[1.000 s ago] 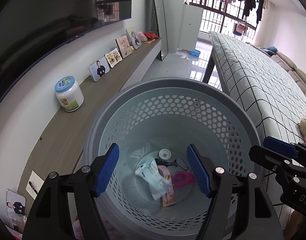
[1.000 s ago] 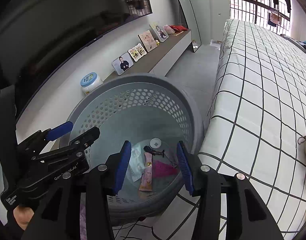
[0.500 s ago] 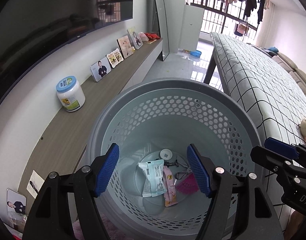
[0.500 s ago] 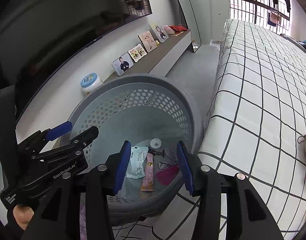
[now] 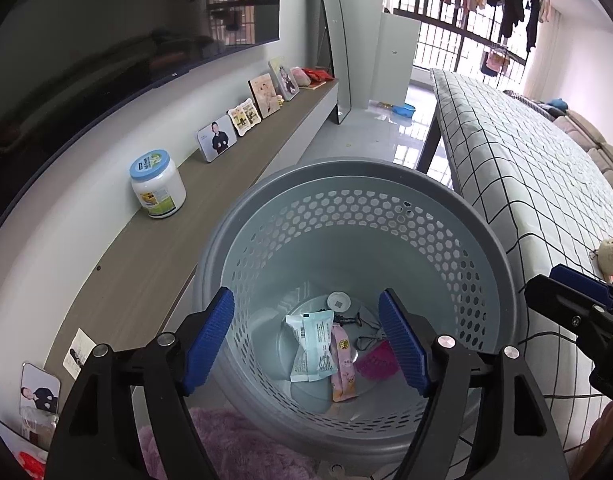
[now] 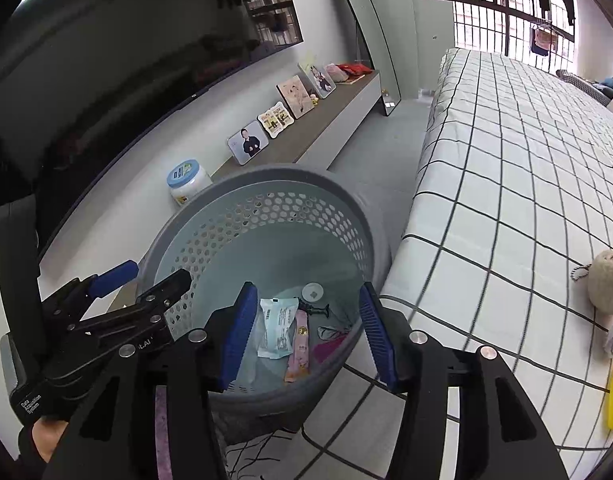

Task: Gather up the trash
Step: 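Move both tools back over the bed toward the red bag and yellow ring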

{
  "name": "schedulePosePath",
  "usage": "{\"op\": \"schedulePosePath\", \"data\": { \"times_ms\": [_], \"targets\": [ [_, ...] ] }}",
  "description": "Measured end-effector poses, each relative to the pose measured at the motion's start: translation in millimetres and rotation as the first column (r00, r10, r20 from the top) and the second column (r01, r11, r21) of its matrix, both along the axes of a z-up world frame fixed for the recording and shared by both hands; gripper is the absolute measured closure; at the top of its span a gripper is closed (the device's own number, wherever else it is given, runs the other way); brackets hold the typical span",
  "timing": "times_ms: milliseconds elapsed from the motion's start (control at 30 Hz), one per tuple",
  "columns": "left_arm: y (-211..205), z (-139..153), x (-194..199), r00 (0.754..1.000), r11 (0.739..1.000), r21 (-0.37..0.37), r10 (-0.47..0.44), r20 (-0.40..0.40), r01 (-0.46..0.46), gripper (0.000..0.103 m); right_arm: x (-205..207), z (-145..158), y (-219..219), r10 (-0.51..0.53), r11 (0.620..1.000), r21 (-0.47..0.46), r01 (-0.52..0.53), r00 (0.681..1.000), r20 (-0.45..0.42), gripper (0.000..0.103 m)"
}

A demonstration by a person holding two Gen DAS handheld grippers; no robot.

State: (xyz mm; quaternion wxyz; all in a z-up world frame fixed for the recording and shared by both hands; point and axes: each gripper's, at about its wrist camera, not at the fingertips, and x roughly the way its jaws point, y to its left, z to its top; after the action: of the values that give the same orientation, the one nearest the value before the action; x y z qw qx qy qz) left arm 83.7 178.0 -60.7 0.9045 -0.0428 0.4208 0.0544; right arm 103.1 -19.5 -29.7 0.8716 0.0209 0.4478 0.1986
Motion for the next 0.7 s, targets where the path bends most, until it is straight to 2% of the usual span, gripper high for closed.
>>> {"op": "schedulePosePath", "data": {
  "times_ms": [100, 267, 333, 700],
  "targets": [
    [-4, 8, -7, 1.0, 1.0, 0.004, 0.004, 0.01, -0.004, 0.024, -6, 6, -7, -0.012, 1.0, -0.006, 0.012, 1.0, 0.014, 0.049],
    [-15, 20, -16, 1.0, 1.0, 0.014, -0.006, 0.026, 0.006, 0.024, -17, 11, -26, -0.043, 0.999, 0.002, 0.043, 0.999, 0.016, 0.049],
    [-20, 25, -19, 0.999, 1.0, 0.014, -0.013, 0.035, 0.012, 0.022, -22, 13, -35, -0.057, 0.998, 0.002, 0.057, 0.998, 0.02, 0.044],
    [-73, 44, -31, 0.992, 0.995, -0.011, -0.103, 0.066, 0.104, 0.015, -55, 26, -104, -0.175, 0.984, -0.025, 0.177, 0.983, 0.052, 0.042]
  ]
}}
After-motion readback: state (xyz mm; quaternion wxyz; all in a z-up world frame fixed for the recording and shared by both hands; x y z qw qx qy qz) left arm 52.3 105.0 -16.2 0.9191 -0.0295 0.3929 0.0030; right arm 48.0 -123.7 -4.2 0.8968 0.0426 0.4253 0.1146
